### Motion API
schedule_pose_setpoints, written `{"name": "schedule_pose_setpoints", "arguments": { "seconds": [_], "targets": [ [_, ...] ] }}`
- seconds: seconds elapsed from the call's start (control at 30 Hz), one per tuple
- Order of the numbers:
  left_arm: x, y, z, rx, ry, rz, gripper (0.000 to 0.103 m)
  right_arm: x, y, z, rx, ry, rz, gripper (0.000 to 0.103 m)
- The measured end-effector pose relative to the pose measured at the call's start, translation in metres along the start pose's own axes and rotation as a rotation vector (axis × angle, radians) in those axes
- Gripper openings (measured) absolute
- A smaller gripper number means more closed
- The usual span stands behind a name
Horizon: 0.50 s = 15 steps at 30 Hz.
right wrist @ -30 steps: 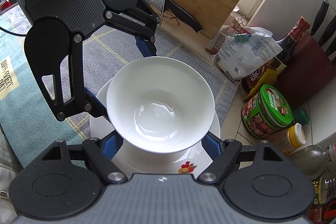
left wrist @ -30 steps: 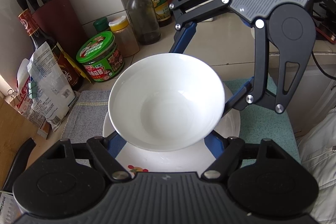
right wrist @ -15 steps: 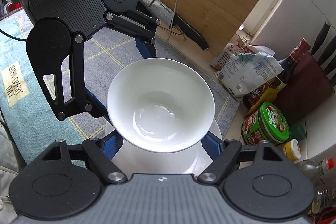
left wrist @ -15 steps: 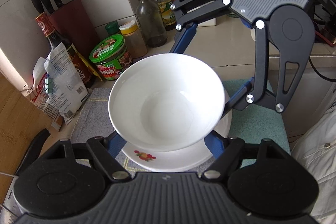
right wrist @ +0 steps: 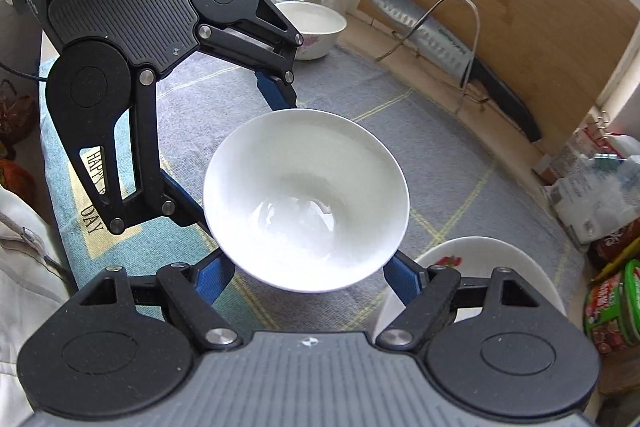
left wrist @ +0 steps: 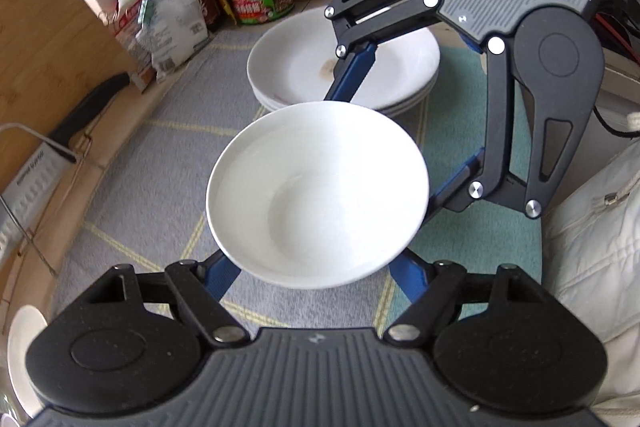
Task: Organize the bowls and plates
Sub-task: 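Lift the white bowl off the plates and set it on the towel beside them, then open both grippers and release the white bowl beside the plate stack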
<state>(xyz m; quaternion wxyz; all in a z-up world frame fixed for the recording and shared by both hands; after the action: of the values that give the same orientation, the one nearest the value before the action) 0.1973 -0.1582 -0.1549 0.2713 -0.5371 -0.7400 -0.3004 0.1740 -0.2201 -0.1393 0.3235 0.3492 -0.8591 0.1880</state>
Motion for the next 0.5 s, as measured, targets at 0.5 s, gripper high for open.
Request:
{"name": "schedule_pose_setpoints", "arguments": {
  "seconds": [0.5],
  "targets": [
    [0.023,0.004,0.034,0.102,-0.012,-0.028,0.089,-0.003,0.003,-0.008,-0.053,-0.042,-0.013,0.103]
  ]
}}
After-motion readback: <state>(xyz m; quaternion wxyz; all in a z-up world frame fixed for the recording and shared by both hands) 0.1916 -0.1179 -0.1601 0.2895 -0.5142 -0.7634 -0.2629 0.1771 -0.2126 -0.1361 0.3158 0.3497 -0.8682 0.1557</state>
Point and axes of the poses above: each gripper's, at about its wrist camera, not at the fingertips, and x roughly against the way its jaws point, y to its left, z to its underside, the point moved 8 cm from there along -x, roughly the way its jaws point, and after that the axes turned 12 degrees about -y, right-handed, at the moved point
